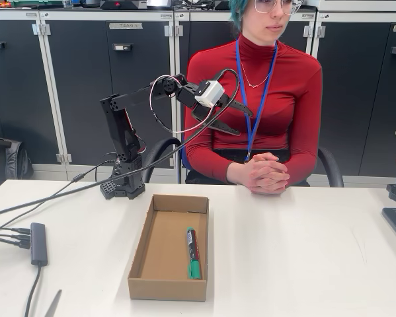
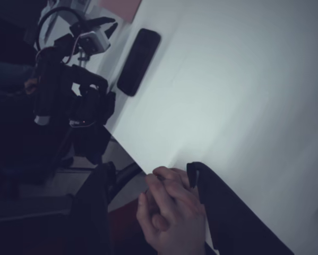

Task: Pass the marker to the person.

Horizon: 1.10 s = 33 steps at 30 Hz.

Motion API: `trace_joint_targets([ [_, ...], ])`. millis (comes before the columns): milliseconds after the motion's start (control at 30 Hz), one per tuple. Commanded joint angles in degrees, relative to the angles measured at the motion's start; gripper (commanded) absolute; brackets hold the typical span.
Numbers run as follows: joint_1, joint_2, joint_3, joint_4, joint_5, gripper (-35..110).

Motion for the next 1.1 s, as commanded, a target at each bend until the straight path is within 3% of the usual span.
trace_joint_targets([
  [0, -0.09, 3.78, -0.09, -1.49, 0.35, 30],
  [1067, 0.0, 4.22, 0.53, -2.37, 0.09, 30],
])
